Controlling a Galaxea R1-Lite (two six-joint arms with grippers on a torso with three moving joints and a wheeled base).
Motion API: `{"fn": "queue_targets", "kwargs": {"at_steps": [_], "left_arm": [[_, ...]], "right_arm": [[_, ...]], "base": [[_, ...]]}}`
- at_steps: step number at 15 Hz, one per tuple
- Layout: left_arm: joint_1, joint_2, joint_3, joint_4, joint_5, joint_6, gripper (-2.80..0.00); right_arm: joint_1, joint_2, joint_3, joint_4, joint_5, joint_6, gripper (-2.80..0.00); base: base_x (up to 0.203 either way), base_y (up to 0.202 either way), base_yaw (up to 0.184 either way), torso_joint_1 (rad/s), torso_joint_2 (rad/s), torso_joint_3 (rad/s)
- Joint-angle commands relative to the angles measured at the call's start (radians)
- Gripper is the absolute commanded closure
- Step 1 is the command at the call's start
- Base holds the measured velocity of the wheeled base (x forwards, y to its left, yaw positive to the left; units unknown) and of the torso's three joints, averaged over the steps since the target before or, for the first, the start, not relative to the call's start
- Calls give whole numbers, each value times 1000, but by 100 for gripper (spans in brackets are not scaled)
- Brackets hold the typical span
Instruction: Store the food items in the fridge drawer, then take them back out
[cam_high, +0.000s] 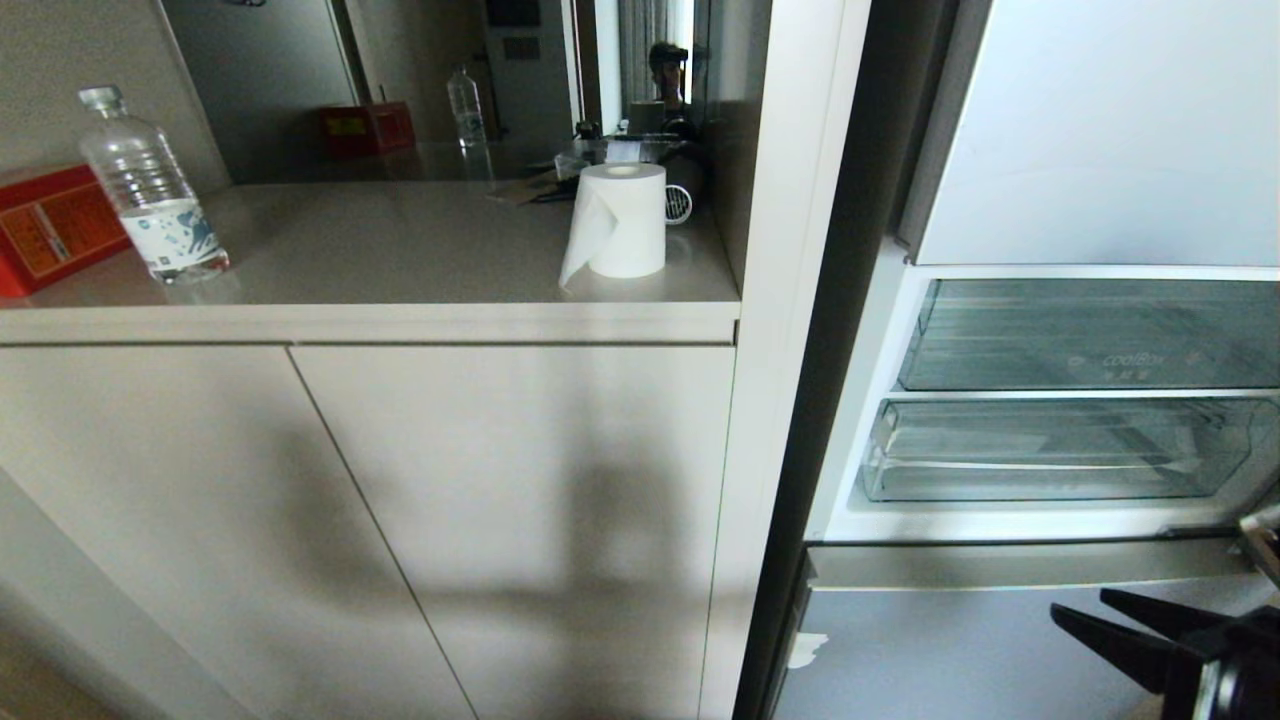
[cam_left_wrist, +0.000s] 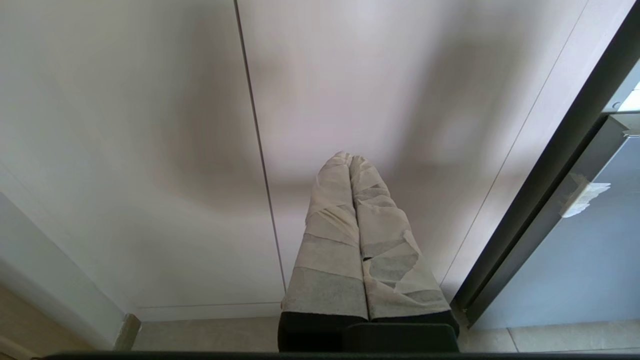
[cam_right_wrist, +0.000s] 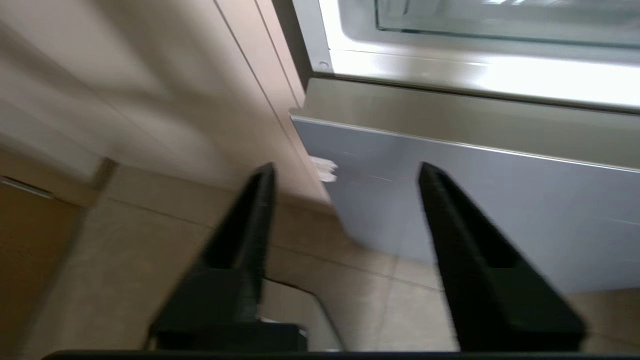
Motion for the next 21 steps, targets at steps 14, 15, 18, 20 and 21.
{"fn": "queue_targets", "kwargs": {"at_steps": [14,15,18,20,21], "left_arm": [[0,0,0,0,0,0,0],[0,1,0,0,0,0,0],[0,0,0,0,0,0,0],[0,1,0,0,0,0,0],[0,1,0,0,0,0,0]], "right_arm": [[101,787,-199,-799,-171,-41,-280],[119,801,-212,-799,-180,-40,-280],[150,853,-263,-800,-284,-39,-280],[155,850,-258,-801,-297,-36,-280],[155,846,-258,-801,-305,-36,-280]], "base": [[0,0,0,0,0,0],[0,0,0,0,0,0],[0,0,0,0,0,0],[0,0,0,0,0,0],[0,0,0,0,0,0]]}}
